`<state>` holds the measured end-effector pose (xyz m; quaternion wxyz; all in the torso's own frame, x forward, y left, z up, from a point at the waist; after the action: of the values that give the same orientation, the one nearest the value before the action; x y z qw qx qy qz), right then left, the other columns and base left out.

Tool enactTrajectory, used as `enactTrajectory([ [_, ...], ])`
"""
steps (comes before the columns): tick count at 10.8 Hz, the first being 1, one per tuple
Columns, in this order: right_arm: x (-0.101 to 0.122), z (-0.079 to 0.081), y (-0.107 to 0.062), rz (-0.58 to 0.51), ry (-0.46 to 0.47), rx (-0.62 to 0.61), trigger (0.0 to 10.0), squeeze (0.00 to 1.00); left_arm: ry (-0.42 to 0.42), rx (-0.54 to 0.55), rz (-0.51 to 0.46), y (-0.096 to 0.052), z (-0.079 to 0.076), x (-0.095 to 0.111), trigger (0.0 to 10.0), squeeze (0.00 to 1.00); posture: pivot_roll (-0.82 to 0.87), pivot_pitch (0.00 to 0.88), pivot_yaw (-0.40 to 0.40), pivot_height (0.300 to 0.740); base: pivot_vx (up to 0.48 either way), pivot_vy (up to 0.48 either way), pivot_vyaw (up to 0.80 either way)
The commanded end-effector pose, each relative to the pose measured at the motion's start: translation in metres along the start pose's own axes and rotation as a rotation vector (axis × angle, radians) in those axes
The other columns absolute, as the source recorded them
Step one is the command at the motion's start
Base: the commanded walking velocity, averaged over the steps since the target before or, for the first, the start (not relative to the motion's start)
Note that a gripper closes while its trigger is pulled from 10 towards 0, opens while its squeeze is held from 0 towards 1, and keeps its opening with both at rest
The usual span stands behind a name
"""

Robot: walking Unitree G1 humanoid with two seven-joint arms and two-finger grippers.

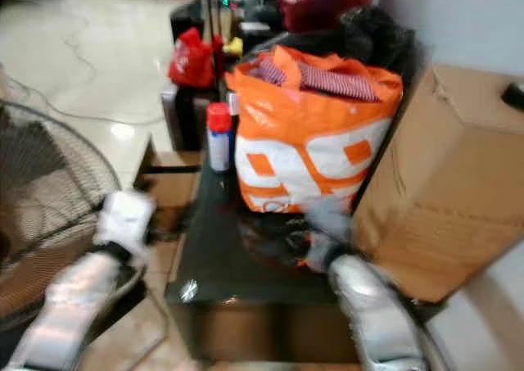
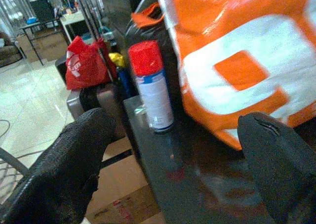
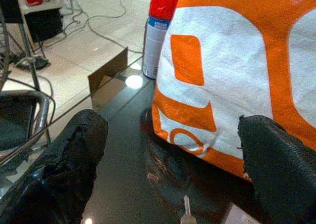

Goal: Hang keys on a hook

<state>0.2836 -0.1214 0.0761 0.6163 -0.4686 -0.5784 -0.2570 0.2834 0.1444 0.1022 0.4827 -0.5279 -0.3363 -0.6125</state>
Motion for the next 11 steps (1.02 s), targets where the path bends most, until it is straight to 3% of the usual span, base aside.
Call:
enactTrajectory([
  [1, -0.011, -0.011, -0.004, 0.063, -0.012, -0.020, 10.0, 1.00, -0.007, -0.062, 0.011, 0.004, -0.014, 0.000, 10.0, 0.00, -0.02, 0.000, -0.029, 0.740, 0.000, 0.000, 0.00],
  [2, -0.020, -0.006, 0.002, 0.113, -0.070, 0.025, 10.0, 1.00, 0.056, -0.144, 0.047, 0.001, -0.024, -0.010, 10.0, 0.00, -0.03, 0.000, -0.034, 0.740, 0.000, 0.000, 0.00],
  [3, -0.020, -0.004, 0.006, 0.116, -0.070, 0.028, 10.0, 1.00, 0.053, -0.152, 0.045, 0.001, -0.025, -0.010, 10.0, 0.00, -0.03, 0.000, -0.039, 0.740, 0.000, 0.000, 0.00],
  [6, -0.040, 0.012, 0.040, 0.195, -0.011, 0.061, 10.0, 1.00, 0.103, -0.229, 0.070, -0.003, -0.029, -0.015, 10.0, 0.00, -0.02, 0.053, -0.059, 0.740, 0.000, 0.000, 0.00],
  [7, -0.045, 0.016, 0.046, 0.215, 0.003, 0.075, 10.0, 0.36, 0.119, -0.249, 0.089, -0.006, -0.029, -0.019, 10.0, 0.00, -0.01, 0.074, -0.061, 0.740, 0.000, 0.000, 0.00],
  [8, -0.050, 0.018, 0.050, 0.232, 0.013, 0.075, 10.0, 0.00, 0.126, -0.253, 0.101, -0.009, -0.028, -0.021, 10.0, 0.00, 0.00, 0.087, -0.062, 0.740, 0.000, 0.000, 0.00],
  [11, -0.068, 0.012, 0.064, 0.318, 0.053, 0.009, 10.0, 0.00, 0.145, -0.272, 0.123, -0.019, -0.024, -0.022, 10.0, 0.00, 0.02, 0.135, -0.054, 0.740, 0.000, 0.000, 0.00],
])
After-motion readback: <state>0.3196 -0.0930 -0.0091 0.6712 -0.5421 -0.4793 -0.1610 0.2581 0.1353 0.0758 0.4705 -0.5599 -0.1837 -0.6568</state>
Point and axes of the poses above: a point about 5 cm out from each wrist's last joint towards the gripper, its own y axis pointing out of the wrist towards the gripper, its own x axis along the axis of the wrist's last joint, z = x × y, the point moved 4 cm from there along y, pointing out of the wrist towards the gripper, and after that the axes turned 3 degrees about -y, right-handed, at the moved point
